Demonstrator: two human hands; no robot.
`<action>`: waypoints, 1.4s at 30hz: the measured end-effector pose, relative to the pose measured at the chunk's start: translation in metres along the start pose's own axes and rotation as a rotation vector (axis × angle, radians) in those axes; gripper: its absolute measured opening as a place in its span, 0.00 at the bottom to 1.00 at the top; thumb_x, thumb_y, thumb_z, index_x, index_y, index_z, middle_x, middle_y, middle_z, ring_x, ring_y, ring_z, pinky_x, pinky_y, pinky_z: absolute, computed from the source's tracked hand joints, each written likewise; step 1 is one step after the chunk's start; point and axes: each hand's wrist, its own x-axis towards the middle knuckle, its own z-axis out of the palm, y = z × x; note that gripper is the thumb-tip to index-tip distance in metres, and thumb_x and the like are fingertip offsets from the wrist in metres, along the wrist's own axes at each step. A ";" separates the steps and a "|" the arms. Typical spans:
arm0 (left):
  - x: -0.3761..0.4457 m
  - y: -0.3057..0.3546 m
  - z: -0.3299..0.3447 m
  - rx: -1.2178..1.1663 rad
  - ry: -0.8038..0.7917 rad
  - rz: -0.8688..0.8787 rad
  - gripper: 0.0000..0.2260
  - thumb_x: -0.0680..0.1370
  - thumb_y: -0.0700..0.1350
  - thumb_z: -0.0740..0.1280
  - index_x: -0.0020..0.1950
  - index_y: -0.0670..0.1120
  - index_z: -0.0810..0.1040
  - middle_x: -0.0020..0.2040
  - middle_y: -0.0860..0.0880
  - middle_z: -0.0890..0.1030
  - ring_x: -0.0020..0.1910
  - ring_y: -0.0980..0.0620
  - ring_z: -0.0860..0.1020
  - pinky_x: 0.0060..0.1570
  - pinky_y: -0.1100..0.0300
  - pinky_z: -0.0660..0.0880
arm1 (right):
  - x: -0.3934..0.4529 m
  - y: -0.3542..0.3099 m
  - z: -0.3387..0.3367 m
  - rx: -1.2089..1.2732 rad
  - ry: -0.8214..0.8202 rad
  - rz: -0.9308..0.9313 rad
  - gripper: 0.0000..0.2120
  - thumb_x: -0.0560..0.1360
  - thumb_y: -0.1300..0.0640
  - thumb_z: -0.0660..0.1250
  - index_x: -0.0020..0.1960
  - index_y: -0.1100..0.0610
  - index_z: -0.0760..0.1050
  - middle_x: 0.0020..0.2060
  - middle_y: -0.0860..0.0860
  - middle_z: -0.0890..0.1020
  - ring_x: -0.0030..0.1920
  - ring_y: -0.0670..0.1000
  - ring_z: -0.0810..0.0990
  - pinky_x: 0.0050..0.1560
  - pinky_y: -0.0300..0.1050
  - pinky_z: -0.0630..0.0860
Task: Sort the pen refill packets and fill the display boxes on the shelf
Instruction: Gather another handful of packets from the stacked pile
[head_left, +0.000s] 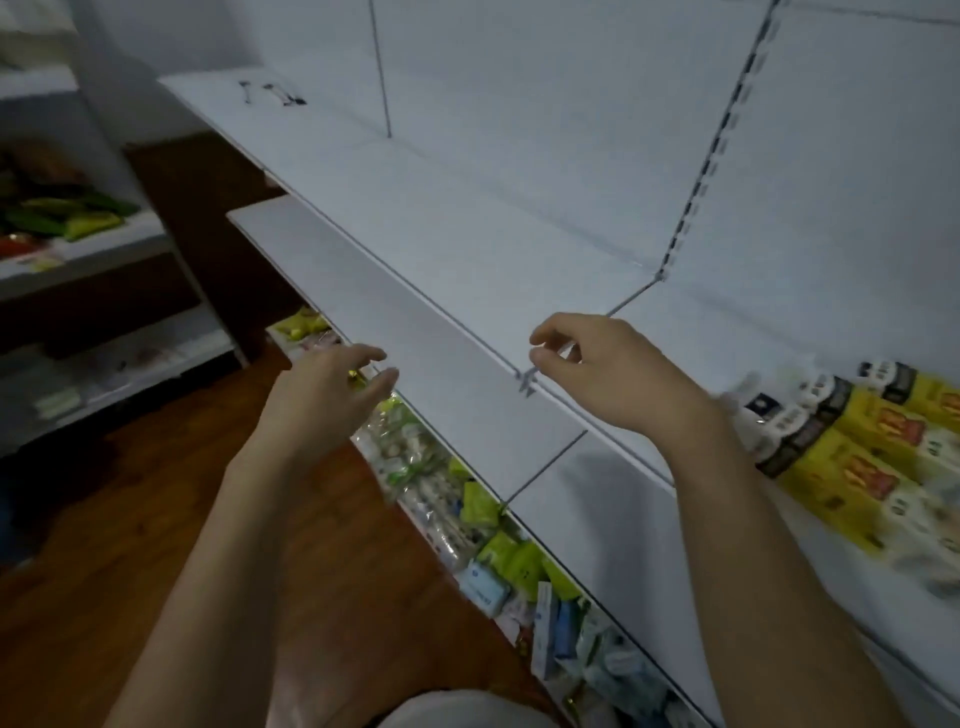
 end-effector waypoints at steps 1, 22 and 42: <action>-0.007 -0.025 -0.005 0.004 -0.014 -0.034 0.21 0.80 0.62 0.61 0.67 0.53 0.77 0.64 0.51 0.79 0.60 0.50 0.77 0.56 0.47 0.77 | 0.008 -0.016 0.018 0.000 -0.041 -0.011 0.11 0.80 0.44 0.62 0.58 0.44 0.77 0.51 0.39 0.78 0.51 0.46 0.78 0.58 0.52 0.76; 0.003 -0.320 -0.040 0.066 -0.223 -0.363 0.21 0.80 0.63 0.58 0.69 0.56 0.73 0.65 0.55 0.77 0.66 0.52 0.71 0.63 0.48 0.71 | 0.197 -0.188 0.314 -0.111 -0.615 -0.241 0.11 0.80 0.47 0.62 0.59 0.47 0.77 0.55 0.43 0.79 0.53 0.46 0.78 0.54 0.51 0.79; 0.223 -0.549 -0.122 0.121 -0.155 -0.471 0.22 0.80 0.63 0.57 0.70 0.56 0.72 0.67 0.54 0.75 0.67 0.53 0.70 0.65 0.50 0.70 | 0.527 -0.337 0.419 -0.153 -0.682 -0.430 0.13 0.81 0.47 0.62 0.63 0.49 0.75 0.57 0.45 0.79 0.54 0.46 0.77 0.55 0.49 0.79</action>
